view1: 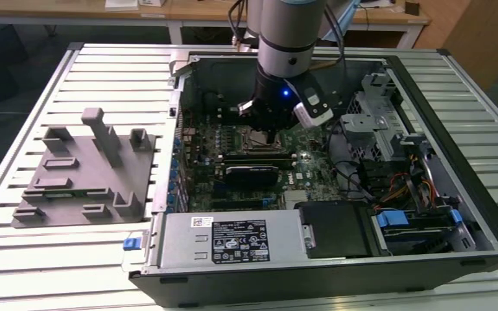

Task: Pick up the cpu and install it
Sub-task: 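Install the first cpu locking lever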

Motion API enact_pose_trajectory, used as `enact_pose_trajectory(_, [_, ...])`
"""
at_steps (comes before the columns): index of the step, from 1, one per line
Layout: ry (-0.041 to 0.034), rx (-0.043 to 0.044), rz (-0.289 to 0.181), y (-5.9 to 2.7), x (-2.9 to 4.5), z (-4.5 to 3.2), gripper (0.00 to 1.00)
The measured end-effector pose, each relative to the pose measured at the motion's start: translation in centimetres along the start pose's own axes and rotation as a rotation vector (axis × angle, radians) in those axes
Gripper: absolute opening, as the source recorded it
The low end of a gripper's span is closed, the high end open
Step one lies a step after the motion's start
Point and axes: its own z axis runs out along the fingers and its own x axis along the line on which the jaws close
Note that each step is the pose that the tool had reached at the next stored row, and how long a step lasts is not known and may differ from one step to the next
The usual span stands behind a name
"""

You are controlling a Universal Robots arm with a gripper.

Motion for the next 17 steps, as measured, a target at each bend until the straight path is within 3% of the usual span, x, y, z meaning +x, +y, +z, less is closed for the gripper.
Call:
enact_pose_trajectory(5, [0.0001,-0.0003,0.0,-0.05,0.58,0.0,0.11])
enact_pose_trajectory(7, [0.0156,-0.003,0.001,-0.09,0.6,0.0,0.11])
enact_pose_trajectory(10, [0.0272,-0.0038,0.002,-0.19,0.65,0.04,0.11])
enact_pose_trajectory(17, [0.028,-0.004,0.001,-0.32,1.82,0.53,0.11])
